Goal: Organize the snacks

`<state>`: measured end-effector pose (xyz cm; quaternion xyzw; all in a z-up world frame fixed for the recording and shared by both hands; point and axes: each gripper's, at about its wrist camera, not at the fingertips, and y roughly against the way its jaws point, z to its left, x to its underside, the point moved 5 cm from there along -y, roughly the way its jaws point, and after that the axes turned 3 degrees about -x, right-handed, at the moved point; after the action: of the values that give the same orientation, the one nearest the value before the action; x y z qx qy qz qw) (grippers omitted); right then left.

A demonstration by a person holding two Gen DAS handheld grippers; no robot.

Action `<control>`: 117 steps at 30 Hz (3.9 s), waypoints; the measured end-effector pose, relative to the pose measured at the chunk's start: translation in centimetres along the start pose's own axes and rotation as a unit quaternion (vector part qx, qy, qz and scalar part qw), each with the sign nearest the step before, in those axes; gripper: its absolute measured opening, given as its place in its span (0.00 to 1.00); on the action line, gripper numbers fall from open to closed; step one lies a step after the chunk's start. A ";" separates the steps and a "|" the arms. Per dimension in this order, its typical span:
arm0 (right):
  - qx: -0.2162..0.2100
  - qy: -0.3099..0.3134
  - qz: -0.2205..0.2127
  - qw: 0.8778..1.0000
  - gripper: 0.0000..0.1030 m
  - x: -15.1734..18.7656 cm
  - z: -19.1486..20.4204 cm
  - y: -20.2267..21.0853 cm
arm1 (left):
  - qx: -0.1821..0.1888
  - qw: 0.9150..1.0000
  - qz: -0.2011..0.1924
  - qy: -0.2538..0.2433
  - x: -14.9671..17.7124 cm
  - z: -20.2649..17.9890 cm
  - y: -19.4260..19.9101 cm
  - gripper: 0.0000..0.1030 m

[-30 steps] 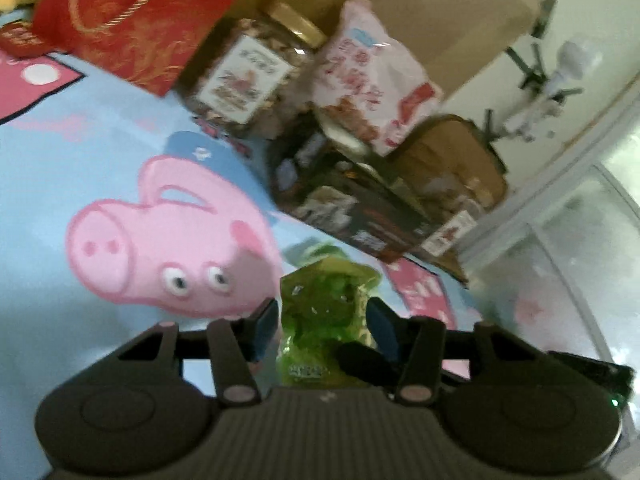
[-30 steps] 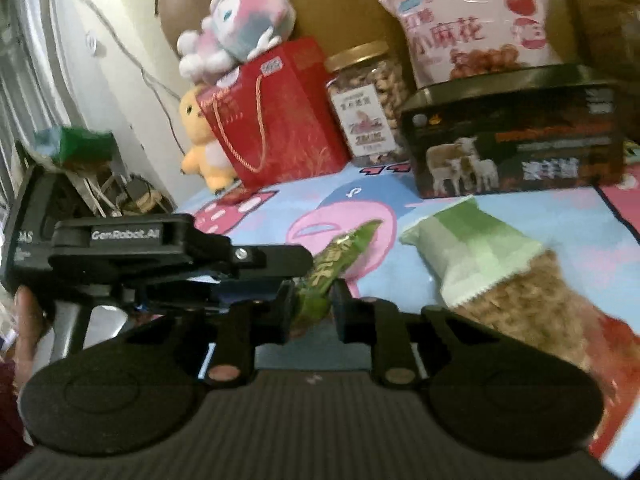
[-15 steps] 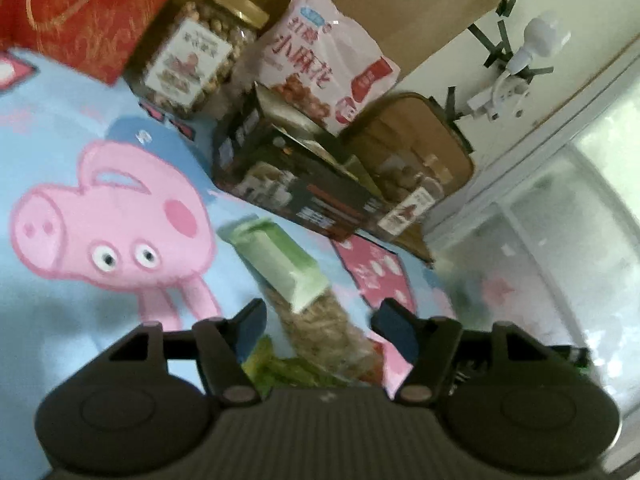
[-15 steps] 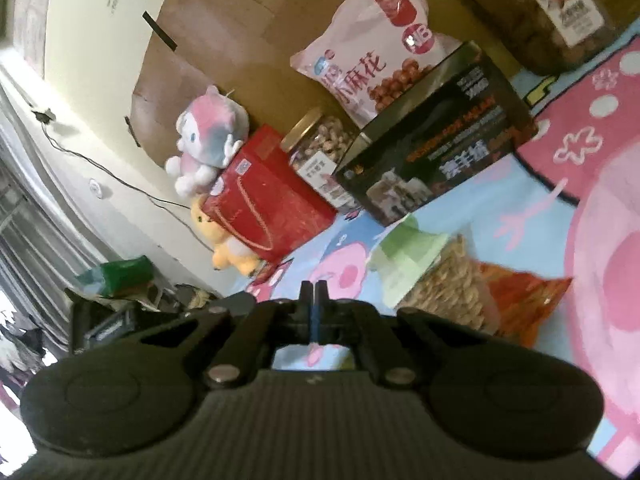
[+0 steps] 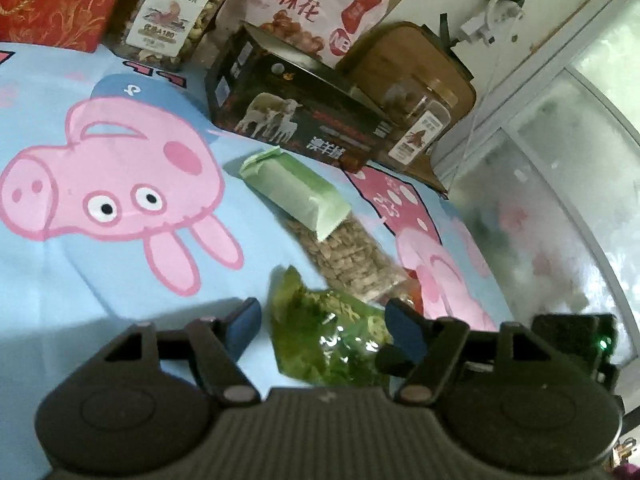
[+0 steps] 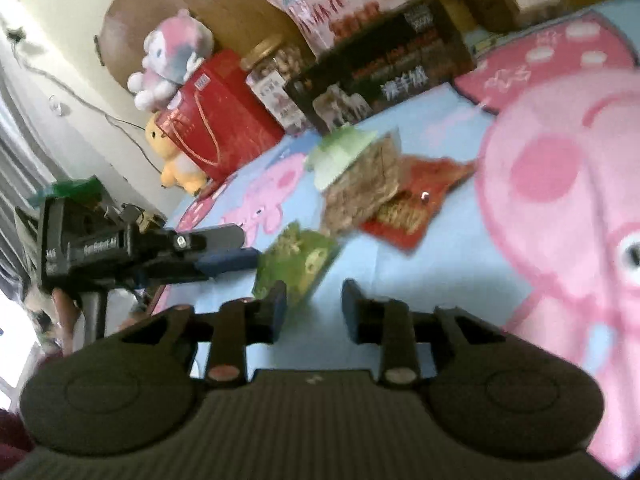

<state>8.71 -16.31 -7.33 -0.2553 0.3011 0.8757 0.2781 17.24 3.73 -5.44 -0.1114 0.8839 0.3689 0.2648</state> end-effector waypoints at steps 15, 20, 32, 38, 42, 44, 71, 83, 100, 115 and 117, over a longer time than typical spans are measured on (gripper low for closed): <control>-0.142 -0.128 -0.029 0.981 0.12 -5.0 -0.4 0.4 | 0.047 0.997 -0.052 0.029 -4.9 -1.1 2.9 0.75; -0.178 -0.122 -0.036 0.976 0.12 -9.1 0.3 0.0 | 0.082 0.995 -0.050 0.023 -8.7 -3.4 0.6 0.49; -0.062 -0.038 -0.005 0.997 0.17 -22.8 -3.8 -7.7 | -0.067 0.995 -0.072 0.023 -21.5 -1.7 -8.7 0.42; 0.073 0.063 -0.007 0.995 0.28 -23.5 -4.4 -9.2 | -0.130 0.988 -0.086 0.007 -21.4 -1.0 -9.1 0.43; 0.060 0.073 -0.045 0.995 0.28 -23.0 -4.3 -5.4 | -0.126 0.986 -0.102 -0.036 -20.2 -3.2 -6.5 0.47; 0.047 0.076 -0.056 0.994 0.29 -21.5 -3.9 -3.1 | -0.121 0.986 -0.104 -0.056 -18.7 -4.3 -4.9 0.50; 0.267 0.653 0.010 0.708 0.46 -0.2 7.8 -11.3 | -0.104 0.985 -0.076 0.118 -4.9 4.3 3.4 0.58; 0.112 0.540 0.040 0.834 0.60 1.5 10.3 -8.0 | -0.106 0.981 -0.089 0.134 -2.7 7.0 7.2 0.62; 0.055 0.322 0.056 0.943 0.38 -1.5 7.5 -11.9 | -0.119 0.990 -0.046 0.056 -4.6 3.4 2.4 0.33; 0.115 0.313 -0.066 0.941 0.37 -17.3 5.0 -12.4 | -0.113 0.989 -0.097 0.009 -19.8 -1.3 -5.5 0.35; 0.115 0.291 -0.054 0.948 0.37 -18.6 3.3 -13.9 | -0.137 0.986 -0.094 0.001 -20.6 -0.8 -7.0 0.35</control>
<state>29.95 -11.06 1.00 -0.4814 0.4529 0.7065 0.2530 36.84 -1.75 2.20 -0.2298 0.8108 0.4602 0.2793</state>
